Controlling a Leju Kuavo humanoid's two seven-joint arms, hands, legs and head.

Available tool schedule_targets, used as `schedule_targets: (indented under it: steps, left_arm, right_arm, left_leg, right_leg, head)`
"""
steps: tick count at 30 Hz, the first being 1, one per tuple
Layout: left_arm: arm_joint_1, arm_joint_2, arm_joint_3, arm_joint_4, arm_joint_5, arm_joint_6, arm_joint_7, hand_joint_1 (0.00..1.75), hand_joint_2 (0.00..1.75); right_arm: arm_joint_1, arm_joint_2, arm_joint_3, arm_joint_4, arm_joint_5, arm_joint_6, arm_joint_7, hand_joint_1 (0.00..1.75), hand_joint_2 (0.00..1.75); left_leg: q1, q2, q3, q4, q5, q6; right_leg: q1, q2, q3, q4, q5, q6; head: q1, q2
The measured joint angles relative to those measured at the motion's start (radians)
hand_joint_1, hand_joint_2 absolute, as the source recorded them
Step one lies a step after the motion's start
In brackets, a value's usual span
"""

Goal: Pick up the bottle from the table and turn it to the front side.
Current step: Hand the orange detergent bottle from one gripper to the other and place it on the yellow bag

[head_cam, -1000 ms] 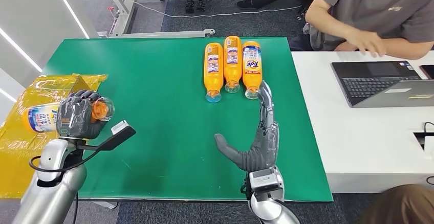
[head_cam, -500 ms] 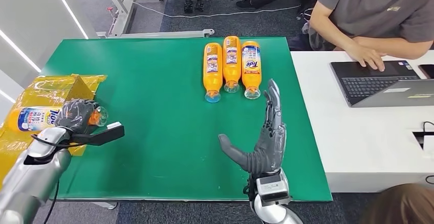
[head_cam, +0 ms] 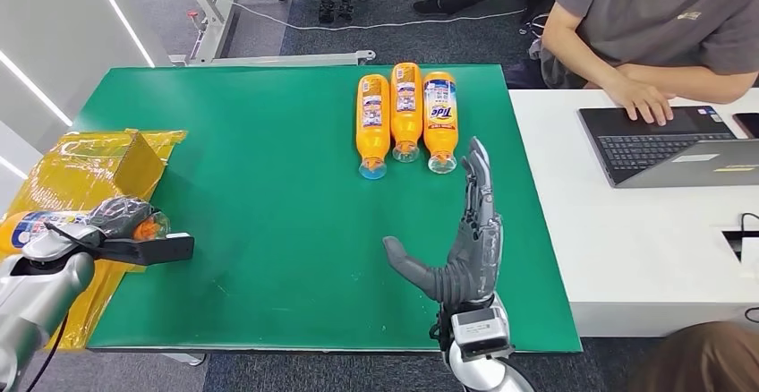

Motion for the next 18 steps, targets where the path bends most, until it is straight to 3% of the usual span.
schedule_targets:
  steps: [18]
  left_arm:
    - [-0.115, -0.082, -0.144, 0.081, 0.012, -0.052, -0.05, 1.75, 1.75]
  right_arm:
    - [0.027, 0.006, -0.001, -0.001, 0.026, 0.019, 0.002, 0.0, 1.75]
  left_leg:
    - [0.0, 0.0, 0.0, 0.0, 0.0, 0.0]
  right_leg:
    - [0.0, -0.001, 0.0, 0.0, 0.0, 0.0]
  head:
    - [0.0, 0.0]
